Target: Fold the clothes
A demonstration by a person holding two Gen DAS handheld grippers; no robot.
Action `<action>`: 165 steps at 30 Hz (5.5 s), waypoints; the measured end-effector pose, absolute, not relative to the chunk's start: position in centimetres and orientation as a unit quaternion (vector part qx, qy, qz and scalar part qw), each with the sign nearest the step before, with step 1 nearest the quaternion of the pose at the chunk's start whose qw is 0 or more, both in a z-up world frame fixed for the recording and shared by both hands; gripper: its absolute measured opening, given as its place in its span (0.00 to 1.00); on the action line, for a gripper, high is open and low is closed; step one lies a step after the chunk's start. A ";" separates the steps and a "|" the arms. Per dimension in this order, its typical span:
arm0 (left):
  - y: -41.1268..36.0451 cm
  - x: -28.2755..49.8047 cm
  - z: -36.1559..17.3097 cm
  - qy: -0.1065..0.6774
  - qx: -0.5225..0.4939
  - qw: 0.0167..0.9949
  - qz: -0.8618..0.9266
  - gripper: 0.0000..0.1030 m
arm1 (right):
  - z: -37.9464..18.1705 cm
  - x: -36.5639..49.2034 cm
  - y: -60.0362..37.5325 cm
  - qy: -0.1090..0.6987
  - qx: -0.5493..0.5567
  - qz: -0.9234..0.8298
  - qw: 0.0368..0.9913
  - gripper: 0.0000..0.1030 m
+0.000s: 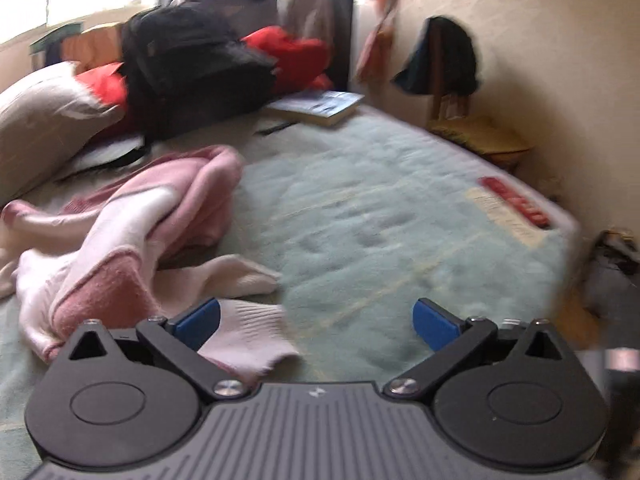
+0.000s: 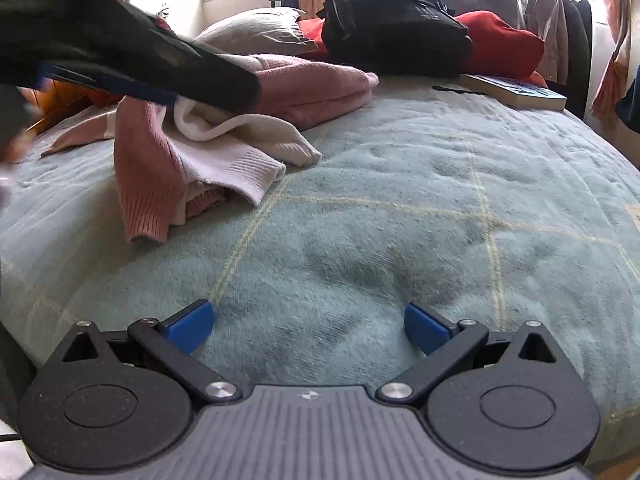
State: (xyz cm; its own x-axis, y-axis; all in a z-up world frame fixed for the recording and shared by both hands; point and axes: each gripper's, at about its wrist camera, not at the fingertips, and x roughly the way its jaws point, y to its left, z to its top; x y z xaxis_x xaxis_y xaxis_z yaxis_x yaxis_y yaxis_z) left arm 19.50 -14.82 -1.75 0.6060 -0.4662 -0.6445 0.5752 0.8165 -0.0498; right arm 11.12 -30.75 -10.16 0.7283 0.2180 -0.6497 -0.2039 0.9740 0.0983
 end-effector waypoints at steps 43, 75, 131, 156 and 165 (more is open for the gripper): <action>-2.5 17.0 -4.2 0.371 0.109 0.905 -0.176 0.99 | -5.3 27.8 -18.5 0.350 -0.068 0.157 0.921 1.00; -2.4 16.2 -4.1 0.373 0.103 0.906 -0.171 0.99 | -7.8 29.1 -25.4 0.370 0.040 0.014 0.928 1.00; -5.5 15.6 -5.2 0.391 0.117 0.891 -0.196 0.99 | -3.0 33.4 -39.2 0.262 -0.156 -0.243 0.921 1.00; -3.8 15.1 -5.3 0.393 0.107 0.896 -0.174 0.99 | 1.2 30.9 -21.9 0.247 -0.114 0.167 0.948 1.00; -3.4 14.8 -5.3 0.394 0.103 0.896 -0.178 0.99 | 1.3 27.7 -23.7 0.300 -0.066 0.201 0.930 1.00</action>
State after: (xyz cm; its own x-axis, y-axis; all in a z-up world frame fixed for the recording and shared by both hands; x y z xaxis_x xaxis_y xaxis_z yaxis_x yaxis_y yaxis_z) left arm 14.79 -3.44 -5.32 0.6268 -0.2383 -0.7418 0.4003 0.9153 0.0441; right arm 27.71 -23.67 1.28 0.7391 0.3353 -0.5843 -0.4144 0.9101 -0.0019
